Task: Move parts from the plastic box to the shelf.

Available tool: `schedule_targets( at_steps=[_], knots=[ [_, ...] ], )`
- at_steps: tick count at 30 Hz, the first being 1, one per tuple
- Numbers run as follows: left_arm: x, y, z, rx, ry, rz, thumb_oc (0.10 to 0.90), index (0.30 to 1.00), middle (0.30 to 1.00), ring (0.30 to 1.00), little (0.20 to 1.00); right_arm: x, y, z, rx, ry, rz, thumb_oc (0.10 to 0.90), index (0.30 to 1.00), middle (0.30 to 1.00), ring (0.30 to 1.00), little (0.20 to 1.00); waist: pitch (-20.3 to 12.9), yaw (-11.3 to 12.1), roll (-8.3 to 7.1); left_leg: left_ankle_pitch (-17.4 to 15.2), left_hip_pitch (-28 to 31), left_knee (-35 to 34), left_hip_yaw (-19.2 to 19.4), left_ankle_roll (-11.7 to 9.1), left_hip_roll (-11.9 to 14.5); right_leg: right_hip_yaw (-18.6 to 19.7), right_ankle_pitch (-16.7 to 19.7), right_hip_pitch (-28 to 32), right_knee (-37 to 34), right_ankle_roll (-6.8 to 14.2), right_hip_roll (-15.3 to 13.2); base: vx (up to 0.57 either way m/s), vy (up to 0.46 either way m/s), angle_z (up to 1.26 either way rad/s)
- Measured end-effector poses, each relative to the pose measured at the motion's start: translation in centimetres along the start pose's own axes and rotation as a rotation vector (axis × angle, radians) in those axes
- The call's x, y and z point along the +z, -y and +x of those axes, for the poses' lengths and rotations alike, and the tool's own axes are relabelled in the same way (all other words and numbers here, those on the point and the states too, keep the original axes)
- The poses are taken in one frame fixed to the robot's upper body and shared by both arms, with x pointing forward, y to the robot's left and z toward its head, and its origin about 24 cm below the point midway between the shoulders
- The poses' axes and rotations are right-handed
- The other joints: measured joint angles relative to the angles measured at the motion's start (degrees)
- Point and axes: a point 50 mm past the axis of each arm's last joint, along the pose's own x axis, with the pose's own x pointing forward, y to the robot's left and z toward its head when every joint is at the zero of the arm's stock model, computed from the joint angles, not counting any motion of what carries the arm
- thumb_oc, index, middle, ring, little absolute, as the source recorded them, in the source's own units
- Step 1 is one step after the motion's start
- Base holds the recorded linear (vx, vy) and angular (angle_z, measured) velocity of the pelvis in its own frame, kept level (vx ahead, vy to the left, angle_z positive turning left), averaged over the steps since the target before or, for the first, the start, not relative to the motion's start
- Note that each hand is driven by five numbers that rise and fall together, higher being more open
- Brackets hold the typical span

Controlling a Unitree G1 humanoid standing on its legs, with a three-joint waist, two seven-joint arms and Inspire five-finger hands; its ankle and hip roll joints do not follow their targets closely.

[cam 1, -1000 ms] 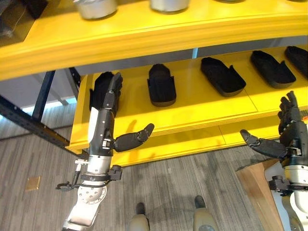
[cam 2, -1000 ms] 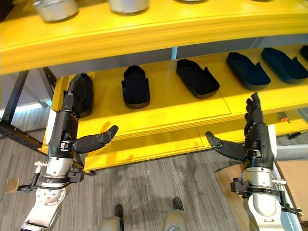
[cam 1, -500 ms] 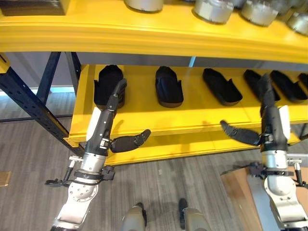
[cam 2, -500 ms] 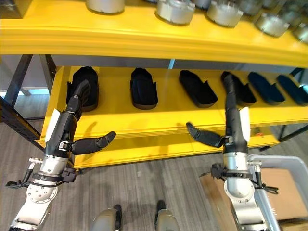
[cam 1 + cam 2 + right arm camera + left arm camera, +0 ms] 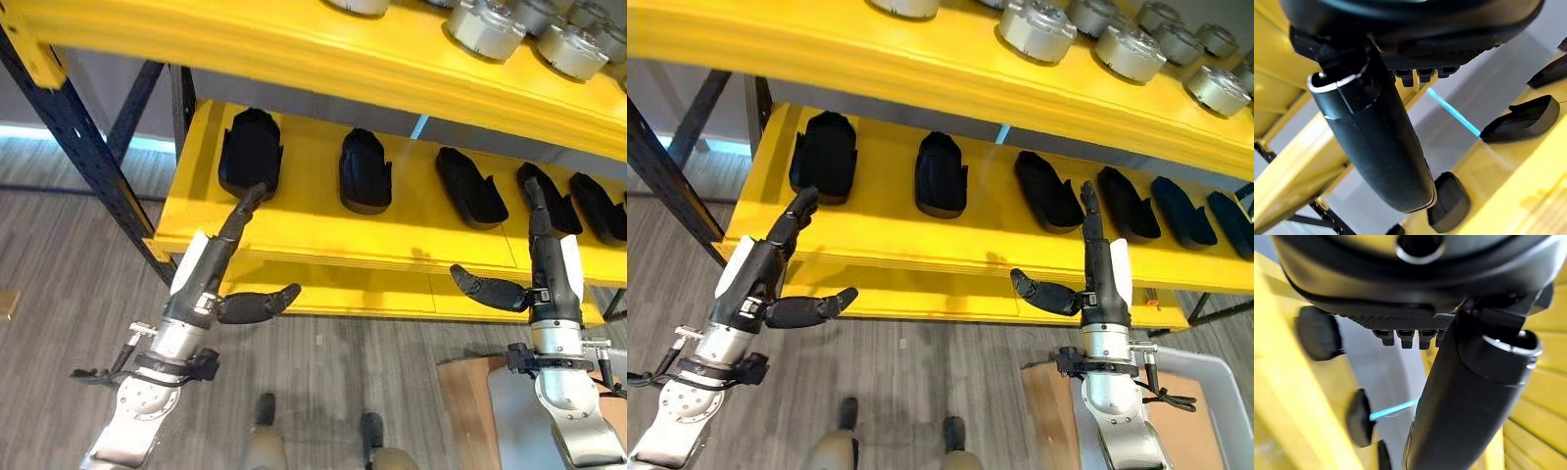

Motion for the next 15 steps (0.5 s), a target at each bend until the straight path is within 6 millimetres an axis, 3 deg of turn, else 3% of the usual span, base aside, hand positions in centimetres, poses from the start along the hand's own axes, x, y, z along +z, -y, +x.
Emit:
schedule_targets(
  at_steps=[1,3,6,8,12,15],
  knots=[
    [-0.2,0.2,-0.3,0.004,-0.016,-0.009,0.9,1.0,1.0,1.0,1.0,0.0,0.0,0.3,0.001,0.005,-0.001,0.9,1.0,1.0,1.0,1.0,0.3,-0.1,0.32,0.1,-0.4,0.4,-0.1,-0.8,1.2,-0.6,-1.3,0.1,-0.3,1.1,0.8,0.08,-0.118,-0.04],
    [-0.5,1.0,-1.1,-0.028,-0.047,-0.036,0.9,1.0,1.0,1.0,1.0,-0.1,0.4,0.4,0.01,-0.001,-0.029,0.9,1.0,1.0,1.0,1.0,0.9,-0.6,2.92,0.2,0.2,-0.7,0.6,-0.8,5.8,-1.5,-1.3,-0.1,0.0,-0.7,4.8,0.09,-0.074,-0.06],
    [-0.7,2.0,-1.8,-0.067,-0.075,-0.064,0.9,1.0,1.0,1.0,1.0,0.0,1.7,1.1,0.038,-0.002,-0.096,0.9,1.0,1.0,1.0,1.0,1.1,-1.8,5.48,1.4,4.6,-5.1,2.1,-1.7,8.7,-1.0,-1.5,1.3,0.0,-2.3,7.4,0.04,-0.038,-0.22],
    [-0.5,2.0,-1.7,-0.069,-0.064,-0.066,0.9,1.0,1.0,1.0,1.0,0.3,2.7,1.6,0.031,0.012,-0.133,0.9,1.0,1.0,1.0,1.0,1.1,-2.5,6.88,2.9,6.9,-7.1,2.9,-3.1,9.5,0.5,-1.8,1.6,0.2,-2.7,8.4,0.01,-0.112,-0.38],
    [0.2,1.8,-0.7,-0.038,-0.01,-0.062,0.9,1.0,1.0,1.0,1.0,0.6,2.8,2.4,0.045,0.008,-0.129,0.9,1.0,1.0,1.0,1.0,1.1,-5.0,7.78,4.0,7.9,-7.9,3.6,-4.2,9.7,1.4,-2.1,1.4,0.8,-2.6,8.6,0.0,-0.202,-0.16],
    [0.5,1.6,0.0,-0.001,0.017,-0.063,0.9,1.0,1.0,1.0,1.0,0.7,2.6,2.5,0.084,0.012,-0.132,0.9,1.0,1.0,1.0,1.0,1.4,-5.0,8.53,4.2,8.7,-8.0,3.7,-4.8,9.7,1.6,-4.4,0.3,4.4,-2.7,8.5,0.03,-0.273,0.0]
  ],
)
